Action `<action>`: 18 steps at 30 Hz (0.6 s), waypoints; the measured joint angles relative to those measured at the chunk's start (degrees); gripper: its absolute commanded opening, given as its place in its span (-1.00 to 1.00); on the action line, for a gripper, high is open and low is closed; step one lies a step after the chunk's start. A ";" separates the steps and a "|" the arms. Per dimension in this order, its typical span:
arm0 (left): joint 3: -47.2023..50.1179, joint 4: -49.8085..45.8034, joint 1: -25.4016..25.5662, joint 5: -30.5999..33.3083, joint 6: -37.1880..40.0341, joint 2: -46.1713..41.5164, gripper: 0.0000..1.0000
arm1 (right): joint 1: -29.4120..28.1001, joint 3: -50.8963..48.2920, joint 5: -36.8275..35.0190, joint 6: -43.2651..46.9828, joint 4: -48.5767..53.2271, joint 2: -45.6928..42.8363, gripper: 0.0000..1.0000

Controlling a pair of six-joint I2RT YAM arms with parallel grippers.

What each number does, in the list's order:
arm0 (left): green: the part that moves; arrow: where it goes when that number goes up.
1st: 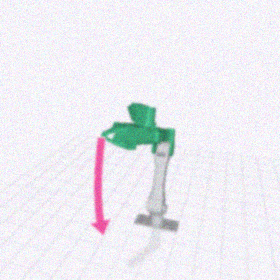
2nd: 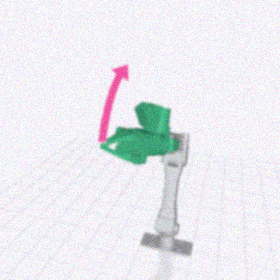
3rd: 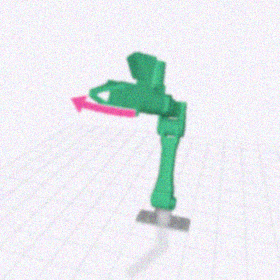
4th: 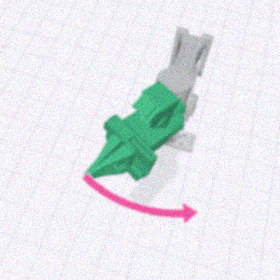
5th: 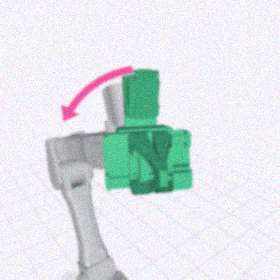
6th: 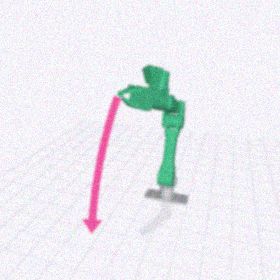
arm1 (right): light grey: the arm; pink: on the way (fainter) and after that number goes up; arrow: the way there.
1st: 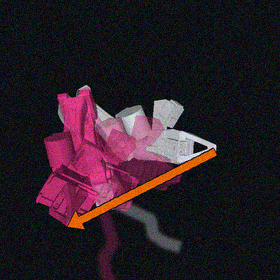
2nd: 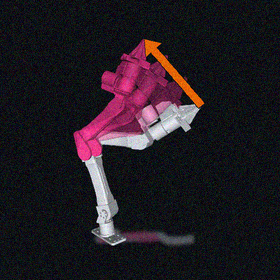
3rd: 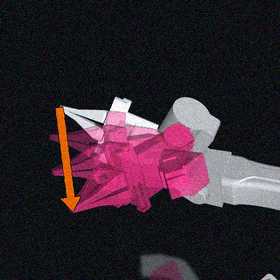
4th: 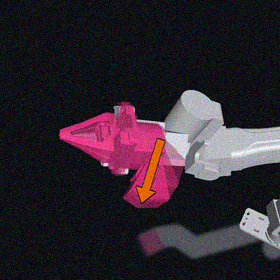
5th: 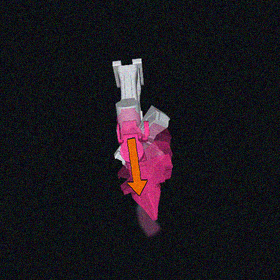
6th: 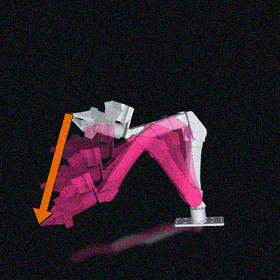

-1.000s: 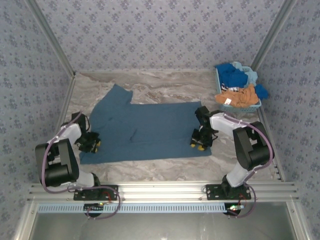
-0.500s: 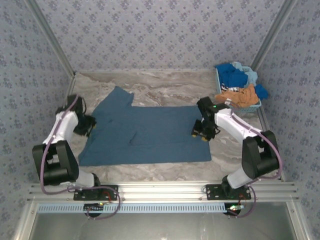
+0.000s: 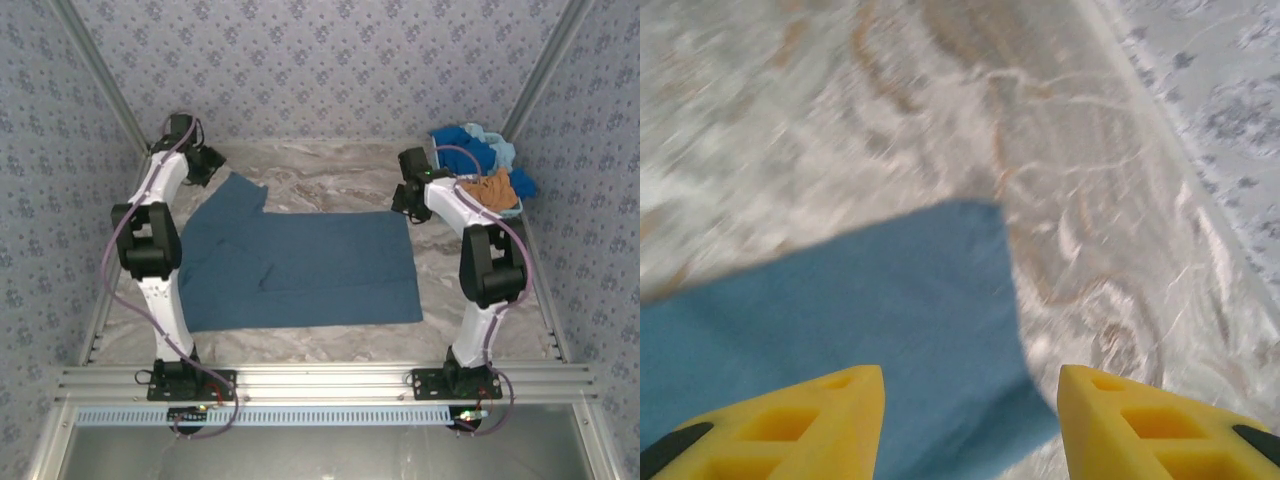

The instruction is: Fold and stack the t-shirts

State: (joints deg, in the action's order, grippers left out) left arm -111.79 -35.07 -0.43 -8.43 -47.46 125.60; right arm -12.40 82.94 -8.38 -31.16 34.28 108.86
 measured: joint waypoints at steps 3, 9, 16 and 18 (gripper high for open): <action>-7.48 0.72 0.00 -0.92 1.29 6.16 0.02 | 1.05 1.90 0.22 0.42 -1.66 4.33 -0.08; -21.86 -2.91 0.02 -1.42 4.61 16.68 0.06 | 1.73 9.07 0.68 1.20 -1.05 12.68 -0.08; -26.32 -7.28 0.02 0.07 6.54 20.39 0.14 | 1.73 12.81 1.01 1.75 1.60 17.09 -0.34; -27.06 -8.28 0.02 0.85 6.97 20.74 0.14 | 1.77 13.44 1.11 1.66 2.27 17.22 -0.43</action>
State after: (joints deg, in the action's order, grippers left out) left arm -138.85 -43.35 -0.40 -7.57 -40.49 146.34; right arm -10.63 96.38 -7.27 -29.50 36.56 126.08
